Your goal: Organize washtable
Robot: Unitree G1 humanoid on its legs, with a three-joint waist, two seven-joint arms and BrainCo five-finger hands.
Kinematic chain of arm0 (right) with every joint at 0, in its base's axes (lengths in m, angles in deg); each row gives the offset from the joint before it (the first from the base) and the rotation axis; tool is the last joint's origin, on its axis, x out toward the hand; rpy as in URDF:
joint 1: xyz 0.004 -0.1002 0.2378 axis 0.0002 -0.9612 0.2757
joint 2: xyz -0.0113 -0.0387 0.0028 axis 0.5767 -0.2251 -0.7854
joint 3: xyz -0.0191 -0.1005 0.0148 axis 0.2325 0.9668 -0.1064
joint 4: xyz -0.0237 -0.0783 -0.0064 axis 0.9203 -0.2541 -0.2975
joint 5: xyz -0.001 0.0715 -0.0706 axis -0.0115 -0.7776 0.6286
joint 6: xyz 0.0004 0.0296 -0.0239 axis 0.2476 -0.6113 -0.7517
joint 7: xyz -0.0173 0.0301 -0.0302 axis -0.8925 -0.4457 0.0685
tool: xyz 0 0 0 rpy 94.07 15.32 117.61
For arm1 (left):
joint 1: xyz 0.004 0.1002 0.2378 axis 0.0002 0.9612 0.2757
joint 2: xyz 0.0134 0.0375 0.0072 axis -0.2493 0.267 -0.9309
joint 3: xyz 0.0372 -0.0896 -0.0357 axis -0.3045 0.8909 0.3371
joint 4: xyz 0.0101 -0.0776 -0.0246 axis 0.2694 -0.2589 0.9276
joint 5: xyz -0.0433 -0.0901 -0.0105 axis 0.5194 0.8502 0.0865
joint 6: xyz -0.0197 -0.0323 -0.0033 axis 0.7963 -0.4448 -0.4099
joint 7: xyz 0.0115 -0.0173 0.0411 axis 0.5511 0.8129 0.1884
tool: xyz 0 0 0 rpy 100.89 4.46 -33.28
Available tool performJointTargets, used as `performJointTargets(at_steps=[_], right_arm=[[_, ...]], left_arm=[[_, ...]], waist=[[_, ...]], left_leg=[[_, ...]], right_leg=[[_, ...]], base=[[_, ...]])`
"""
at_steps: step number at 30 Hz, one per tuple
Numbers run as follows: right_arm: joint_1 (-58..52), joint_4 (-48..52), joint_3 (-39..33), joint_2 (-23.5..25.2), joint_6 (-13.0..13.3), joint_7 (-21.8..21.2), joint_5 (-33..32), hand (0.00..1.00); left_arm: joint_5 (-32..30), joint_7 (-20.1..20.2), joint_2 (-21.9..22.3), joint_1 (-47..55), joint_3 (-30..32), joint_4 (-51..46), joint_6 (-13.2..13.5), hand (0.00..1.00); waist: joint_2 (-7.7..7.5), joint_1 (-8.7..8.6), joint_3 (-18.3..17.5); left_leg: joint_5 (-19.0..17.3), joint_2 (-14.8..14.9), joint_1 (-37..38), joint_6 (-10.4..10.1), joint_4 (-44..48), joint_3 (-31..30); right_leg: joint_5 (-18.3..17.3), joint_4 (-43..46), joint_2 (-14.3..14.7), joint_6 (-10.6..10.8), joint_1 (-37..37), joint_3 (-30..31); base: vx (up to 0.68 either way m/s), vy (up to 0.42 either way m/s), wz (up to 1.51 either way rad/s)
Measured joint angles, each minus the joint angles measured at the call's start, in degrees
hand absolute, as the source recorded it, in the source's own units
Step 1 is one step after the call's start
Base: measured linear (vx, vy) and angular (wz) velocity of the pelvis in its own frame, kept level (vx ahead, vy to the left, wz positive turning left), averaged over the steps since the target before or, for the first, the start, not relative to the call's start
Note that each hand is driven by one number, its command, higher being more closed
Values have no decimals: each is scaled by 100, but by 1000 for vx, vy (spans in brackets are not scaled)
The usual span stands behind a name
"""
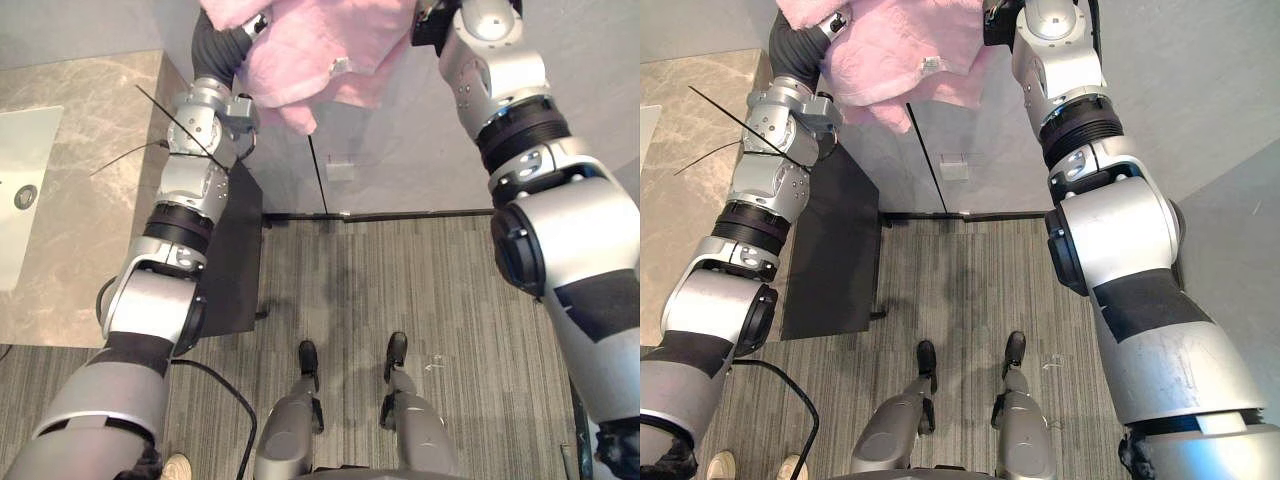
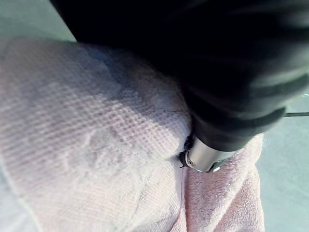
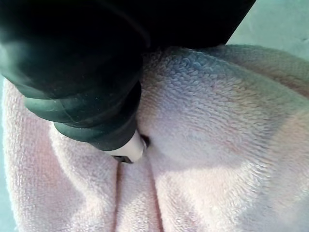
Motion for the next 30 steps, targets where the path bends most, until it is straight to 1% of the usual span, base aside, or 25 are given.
performJointTargets(at_steps=[1,2,6,8,12,16,21,24,27,29,30], right_arm=[[0,0,0,0,0,-2,0,100],[0,0,0,0,0,-6,0,0],[-17,-1,0,-10,-2,-12,-1,0],[-21,-1,1,-28,-3,-19,-4,0],[-131,-1,4,-344,-5,-34,-3,0],[-356,-1,14,-607,-11,-145,3,0],[-467,-1,16,-850,-18,-248,75,0],[-563,-1,15,-969,-18,-267,126,0],[-707,-1,18,-1060,-19,-299,144,0],[-773,0,17,-1132,-20,-400,208,0],[-816,-1,11,-1168,-25,-398,225,0]], left_arm=[[0,1,0,4,0,0,0,0],[-1,4,0,10,5,2,-1,0],[3,15,-10,38,22,133,-11,0],[3,89,-76,91,23,167,-30,0],[4,161,-454,174,22,306,-70,0],[49,374,-920,307,7,302,-73,0],[66,652,-1269,385,-169,258,-77,0],[66,749,-1385,389,-168,202,-77,0],[60,756,-1528,402,-167,110,-76,0],[56,751,-1601,404,-167,107,-76,0],[54,744,-1615,405,-164,107,-76,0]], waist=[[0,1,0],[0,2,0],[0,0,0],[0,-1,0],[-1,13,-1],[-4,8,-3],[-5,9,-4],[-5,9,-4],[-6,7,-7],[-6,10,-7],[-6,12,-7]], left_leg=[[0,-1,0,0,1,-1],[0,-2,1,0,2,-2],[-1,-3,26,0,9,-4],[-2,-3,47,0,9,-7],[-2,-9,71,1,7,-60],[-2,-15,121,1,-13,-69],[3,-15,129,1,-3,-77],[3,-16,184,3,-2,-99],[2,-22,241,3,-2,-128],[3,-31,234,4,-3,-151],[22,-39,233,30,-5,-173]], right_leg=[[0,0,-1,0,0,0],[1,0,-3,1,0,0],[1,0,-16,2,30,-11],[1,0,-16,2,49,-17],[1,0,-14,2,103,-68],[-2,-1,-16,2,157,-74],[-1,-1,-16,1,171,-105],[-1,-1,-16,1,232,-127],[-2,-2,-23,0,304,-135],[-3,-2,-32,0,310,-144],[-3,-2,-39,-1,321,-156]], base=[[34,19,-1],[38,22,-1],[41,27,1],[18,13,1],[14,21,6],[0,0,0],[0,0,0],[13,5,1],[32,14,4],[25,18,7],[14,15,9]])
